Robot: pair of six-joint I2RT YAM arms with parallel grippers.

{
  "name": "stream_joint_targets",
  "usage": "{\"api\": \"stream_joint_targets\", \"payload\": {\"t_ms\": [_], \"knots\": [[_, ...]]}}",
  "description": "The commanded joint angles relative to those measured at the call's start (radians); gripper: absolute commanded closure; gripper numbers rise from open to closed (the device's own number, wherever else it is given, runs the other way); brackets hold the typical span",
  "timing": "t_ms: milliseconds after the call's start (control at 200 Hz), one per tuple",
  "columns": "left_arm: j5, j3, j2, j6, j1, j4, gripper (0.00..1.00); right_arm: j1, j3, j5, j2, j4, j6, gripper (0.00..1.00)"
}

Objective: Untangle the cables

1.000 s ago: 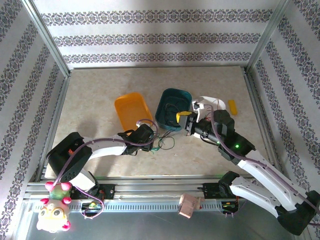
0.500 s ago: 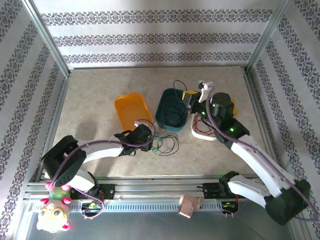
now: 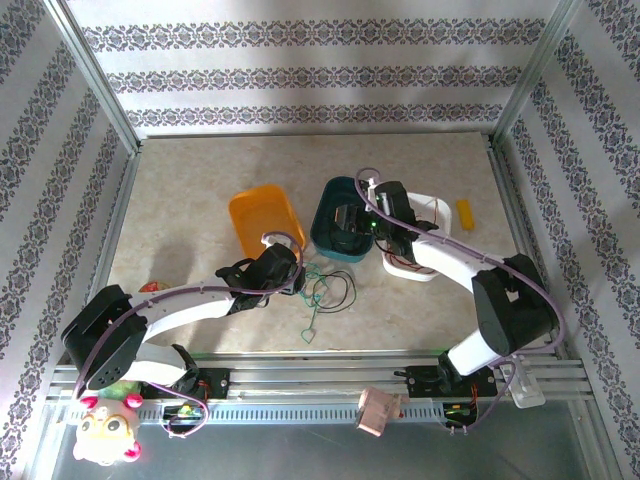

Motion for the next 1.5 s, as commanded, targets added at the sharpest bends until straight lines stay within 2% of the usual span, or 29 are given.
{"api": "stream_joint_targets", "payload": {"t_ms": [0,165,300,445,555,750,989,1144,1229,1329,1374,1494], "knots": [[-0.03,0.003,-0.028,0.0,-0.014,-0.023,0.32,0.033,-0.02,0.111,-0.149,-0.045,-0.011,0.37],[-0.018,-0.009,-0.023,0.001,-0.014,-0.004,0.31,0.07,-0.1,0.158,-0.341,-0.165,-0.009,0.37],[0.007,-0.018,-0.018,0.017,-0.014,0.015,0.31,0.166,-0.217,0.165,-0.463,-0.254,0.016,0.38],[0.039,-0.03,-0.022,0.04,-0.014,0.047,0.31,0.281,-0.325,0.186,-0.496,-0.286,0.081,0.39],[0.043,-0.025,-0.016,0.047,-0.014,0.047,0.31,0.344,-0.353,0.246,-0.45,-0.295,0.102,0.4],[0.035,-0.018,-0.013,0.036,-0.016,0.04,0.31,0.358,-0.305,0.338,-0.301,-0.317,0.107,0.43],[0.021,-0.027,-0.03,0.026,-0.017,0.032,0.31,0.362,-0.227,0.365,-0.107,-0.313,0.091,0.44],[0.02,-0.034,-0.033,0.015,-0.017,0.033,0.31,0.402,-0.178,0.386,0.014,-0.328,0.089,0.45],[0.018,-0.035,-0.034,0.013,-0.017,0.029,0.31,0.42,-0.156,0.397,0.073,-0.361,0.117,0.53],[0.015,-0.036,-0.041,0.014,-0.017,0.023,0.31,0.425,-0.16,0.426,0.097,-0.393,0.167,0.82],[0.015,-0.037,-0.042,0.017,-0.017,0.022,0.31,0.425,-0.169,0.452,0.079,-0.4,0.177,0.91],[0.021,-0.034,-0.043,0.025,-0.017,0.022,0.31,0.424,-0.209,0.526,-0.046,-0.4,0.183,0.96]]}}
